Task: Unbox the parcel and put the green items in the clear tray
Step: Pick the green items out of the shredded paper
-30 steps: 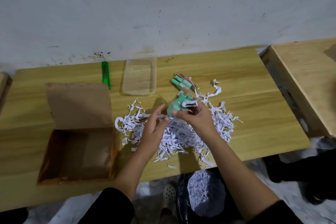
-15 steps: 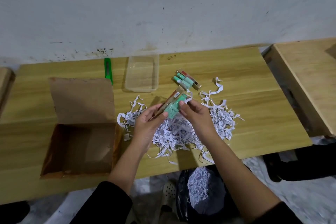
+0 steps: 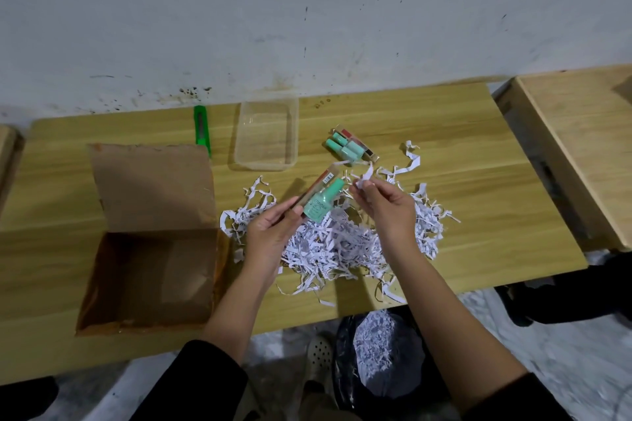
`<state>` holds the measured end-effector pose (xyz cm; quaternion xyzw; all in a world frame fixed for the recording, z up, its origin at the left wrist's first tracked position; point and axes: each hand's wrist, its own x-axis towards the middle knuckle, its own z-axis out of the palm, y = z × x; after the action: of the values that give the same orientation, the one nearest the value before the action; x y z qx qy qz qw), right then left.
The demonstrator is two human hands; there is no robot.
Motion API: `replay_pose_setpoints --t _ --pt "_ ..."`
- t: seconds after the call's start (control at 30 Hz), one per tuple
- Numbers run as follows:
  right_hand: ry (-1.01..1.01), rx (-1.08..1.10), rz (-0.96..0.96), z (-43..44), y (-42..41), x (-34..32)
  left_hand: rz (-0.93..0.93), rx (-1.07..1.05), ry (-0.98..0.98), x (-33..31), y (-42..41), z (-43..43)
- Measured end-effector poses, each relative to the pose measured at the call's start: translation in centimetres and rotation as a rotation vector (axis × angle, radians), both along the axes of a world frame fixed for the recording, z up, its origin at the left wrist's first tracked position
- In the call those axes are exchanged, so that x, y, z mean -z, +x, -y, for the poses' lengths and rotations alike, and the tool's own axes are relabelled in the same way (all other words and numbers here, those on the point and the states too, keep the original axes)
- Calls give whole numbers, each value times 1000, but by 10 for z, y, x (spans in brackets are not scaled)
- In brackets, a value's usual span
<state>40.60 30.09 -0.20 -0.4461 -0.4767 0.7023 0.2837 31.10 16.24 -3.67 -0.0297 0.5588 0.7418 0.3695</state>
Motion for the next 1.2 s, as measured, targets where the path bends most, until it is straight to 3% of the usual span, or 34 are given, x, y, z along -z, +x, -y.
replay_pose_setpoints --t 0.1,0.2,0.27,0.33,0.47,0.67,0.77,0.87,1.03,1.2 --pt "151 -28 258 -20 14 8 9 -10 6 1 -2 3" --pt "368 -293 582 -31 30 7 -1 -11 20 1 -4 1" --pt "495 -326 649 -31 35 2 0 -15 19 0 -5 -1" --pt "555 -288 563 -27 32 -3 -9 -3 2 0 -6 -3" --pt "360 -420 297 -19 12 -11 -37 81 -21 0 -6 -8" --pt "212 -621 173 -30 -1 -6 -100 200 -61 -6 -12 -16" --pt "176 -556 127 -39 0 -6 -178 241 -95 -14 -16 -25" --pt "161 -474 126 -51 -1 -8 -413 222 -220 -18 -18 -38" --pt "228 -105 160 -90 -11 -7 -872 136 -603 -3 -24 -28" --pt "385 109 239 -121 -31 10 -1010 336 -938 28 -19 -3"
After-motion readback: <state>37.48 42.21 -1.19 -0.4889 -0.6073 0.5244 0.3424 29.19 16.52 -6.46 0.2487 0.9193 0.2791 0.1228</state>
